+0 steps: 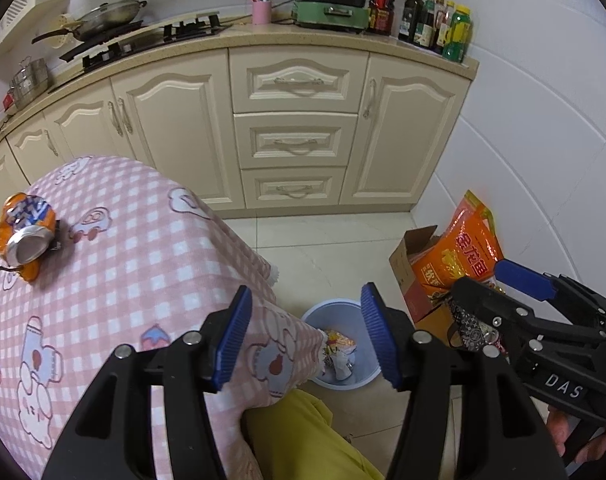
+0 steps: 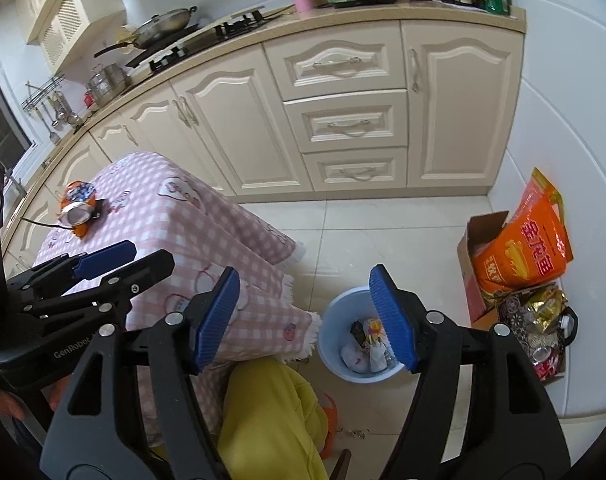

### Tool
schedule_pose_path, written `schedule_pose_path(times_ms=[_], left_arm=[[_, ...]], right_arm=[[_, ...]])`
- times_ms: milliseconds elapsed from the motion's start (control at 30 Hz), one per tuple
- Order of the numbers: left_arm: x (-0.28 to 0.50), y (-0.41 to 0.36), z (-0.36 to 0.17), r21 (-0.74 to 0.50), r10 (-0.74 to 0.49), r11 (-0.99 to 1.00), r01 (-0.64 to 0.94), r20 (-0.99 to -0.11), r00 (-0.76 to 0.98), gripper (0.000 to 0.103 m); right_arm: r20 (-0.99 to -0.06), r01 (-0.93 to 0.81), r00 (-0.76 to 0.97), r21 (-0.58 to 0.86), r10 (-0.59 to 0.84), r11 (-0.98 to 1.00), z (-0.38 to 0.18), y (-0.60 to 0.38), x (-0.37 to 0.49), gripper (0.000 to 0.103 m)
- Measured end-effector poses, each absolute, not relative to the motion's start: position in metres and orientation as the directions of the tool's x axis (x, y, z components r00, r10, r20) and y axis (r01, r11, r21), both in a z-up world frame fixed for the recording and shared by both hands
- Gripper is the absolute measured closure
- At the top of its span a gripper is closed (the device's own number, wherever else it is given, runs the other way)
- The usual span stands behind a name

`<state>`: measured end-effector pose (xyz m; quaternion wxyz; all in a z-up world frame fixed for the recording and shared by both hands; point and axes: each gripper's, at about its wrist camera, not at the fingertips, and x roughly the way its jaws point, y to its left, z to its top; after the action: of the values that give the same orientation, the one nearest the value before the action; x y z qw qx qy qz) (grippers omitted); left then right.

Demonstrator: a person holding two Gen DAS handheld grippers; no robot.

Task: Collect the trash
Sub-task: 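Move both tools back over the table toward the orange soda can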

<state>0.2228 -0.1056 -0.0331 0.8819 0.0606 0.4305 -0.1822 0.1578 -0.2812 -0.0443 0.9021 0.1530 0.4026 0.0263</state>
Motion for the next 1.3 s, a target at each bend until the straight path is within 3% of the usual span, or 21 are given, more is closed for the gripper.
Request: schedule_pose_path(times_ms=[400, 633, 767, 1100, 1300], left_arm=[[0.221, -0.025, -0.016, -0.077, -0.213, 0.968, 0.24, -0.759, 0.615, 0.038], [0.216, 0.037, -0.013, -0.092, -0.159, 0.986, 0.137, -0.758, 0.633, 0.038], [0.215, 0.079, -0.012, -0.118, -0.13, 0.991, 0.062, -0.76, 0.637, 0.032], [0.218, 0.163, -0.013, -0.156, -0.06, 0.983, -0.095, -0.769, 0.636, 0.03], [0.231, 0.213, -0.01, -0.188, -0.029, 0.965, -0.182, -0.767, 0.641, 0.029]], right_arm=[[-0.706, -0.042, 0.666, 0.286, 0.24, 0.957, -0.025, -0.218, 0.18, 0.035], [-0.707, -0.122, 0.644, 0.282, 0.292, 0.952, -0.015, -0.169, 0.201, 0.023], [-0.713, -0.177, 0.62, 0.278, 0.326, 0.944, -0.008, -0.136, 0.215, 0.022], [-0.738, -0.337, 0.497, 0.32, 0.456, 0.885, 0.004, -0.045, 0.269, 0.015], [-0.762, -0.387, 0.468, 0.279, 0.448, 0.879, 0.011, 0.007, 0.307, 0.013]])
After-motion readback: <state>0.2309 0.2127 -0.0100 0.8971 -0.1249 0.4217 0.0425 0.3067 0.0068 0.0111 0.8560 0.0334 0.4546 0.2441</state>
